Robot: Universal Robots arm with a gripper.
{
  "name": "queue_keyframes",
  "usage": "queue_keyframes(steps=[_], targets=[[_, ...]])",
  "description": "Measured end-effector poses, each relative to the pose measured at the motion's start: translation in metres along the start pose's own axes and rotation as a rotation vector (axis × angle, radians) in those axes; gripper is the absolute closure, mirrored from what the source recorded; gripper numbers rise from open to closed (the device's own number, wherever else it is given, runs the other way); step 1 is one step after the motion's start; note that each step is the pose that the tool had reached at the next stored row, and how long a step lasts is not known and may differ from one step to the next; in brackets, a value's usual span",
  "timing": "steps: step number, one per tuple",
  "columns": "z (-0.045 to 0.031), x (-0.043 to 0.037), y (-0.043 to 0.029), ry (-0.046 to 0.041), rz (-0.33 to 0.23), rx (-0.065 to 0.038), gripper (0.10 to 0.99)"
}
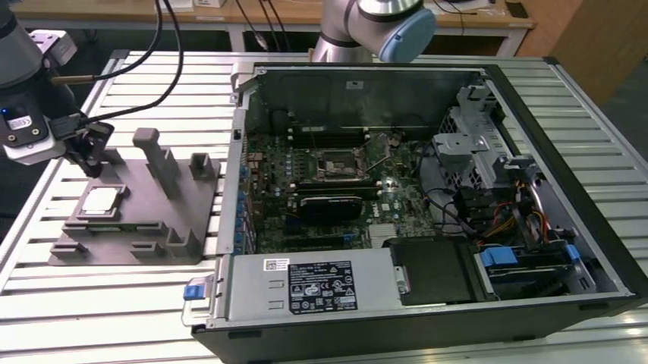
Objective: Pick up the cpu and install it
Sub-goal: 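Pick up the cpu and move it towards the insertion slot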
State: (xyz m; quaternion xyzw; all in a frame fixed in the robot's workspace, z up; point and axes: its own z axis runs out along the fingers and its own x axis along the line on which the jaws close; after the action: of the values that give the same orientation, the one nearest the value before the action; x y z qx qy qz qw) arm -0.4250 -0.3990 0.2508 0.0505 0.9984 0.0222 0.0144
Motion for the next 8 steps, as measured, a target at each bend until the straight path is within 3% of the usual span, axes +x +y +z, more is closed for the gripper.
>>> queue_keyframes(steps=[8], targets=[[0.0119, 0.0045, -0.0019, 0.0002, 0.0, 0.0, 0.98]])
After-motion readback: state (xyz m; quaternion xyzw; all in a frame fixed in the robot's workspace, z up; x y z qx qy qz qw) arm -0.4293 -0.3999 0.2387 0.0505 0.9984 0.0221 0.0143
